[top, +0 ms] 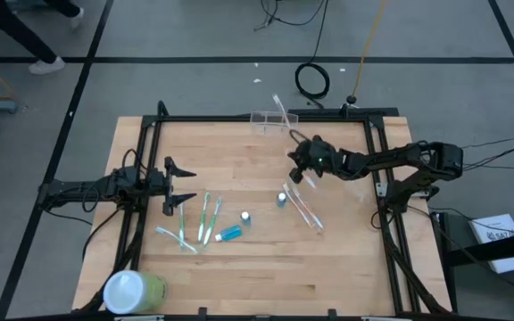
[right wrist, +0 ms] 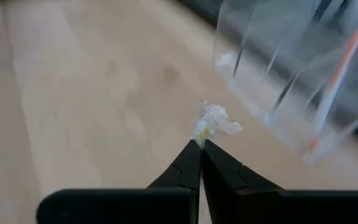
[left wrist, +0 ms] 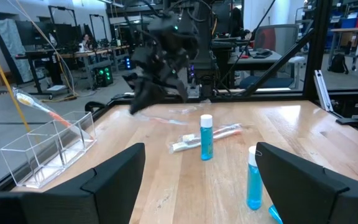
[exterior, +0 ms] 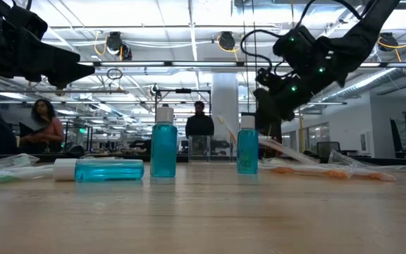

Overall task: Pick & Place toothbrushing station
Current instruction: Put the orange toothbrush into the transparent organizer

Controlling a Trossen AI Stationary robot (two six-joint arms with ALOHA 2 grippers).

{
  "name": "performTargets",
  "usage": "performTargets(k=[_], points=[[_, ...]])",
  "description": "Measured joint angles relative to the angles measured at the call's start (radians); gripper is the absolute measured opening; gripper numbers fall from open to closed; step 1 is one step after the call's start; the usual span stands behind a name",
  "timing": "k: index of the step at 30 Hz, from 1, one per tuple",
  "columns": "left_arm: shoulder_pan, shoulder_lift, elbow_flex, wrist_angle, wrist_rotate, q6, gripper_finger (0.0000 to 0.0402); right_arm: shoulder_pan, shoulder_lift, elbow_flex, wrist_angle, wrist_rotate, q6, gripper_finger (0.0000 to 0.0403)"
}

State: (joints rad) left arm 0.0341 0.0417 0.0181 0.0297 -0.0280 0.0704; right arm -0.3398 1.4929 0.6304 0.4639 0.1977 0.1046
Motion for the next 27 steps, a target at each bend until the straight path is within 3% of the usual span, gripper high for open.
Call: performTargets(k=[11, 18, 23, 27], points=[[0.0, 0.0, 0.0, 0.0, 0.0, 0.0, 0.031, -0.192, 0.0, 0.0, 0.469, -0.148, -0.023, 0.0], [0.0, 0.0, 0.0, 0.0, 0.0, 0.0, 0.031, -0.309, 0.007, 0.001, 0.7, -0.15, 0.015, 0.0], [0.0, 0.0, 0.0, 0.0, 0.0, 0.0, 0.031, -0.362, 0.085, 0.067, 0.754, -0.156, 0.018, 0.0], [0.0, 0.0, 0.0, 0.0, 0.0, 0.0, 0.031, -0.399, 0.191, 0.172, 0.751, -0.242, 0.007, 0.0]])
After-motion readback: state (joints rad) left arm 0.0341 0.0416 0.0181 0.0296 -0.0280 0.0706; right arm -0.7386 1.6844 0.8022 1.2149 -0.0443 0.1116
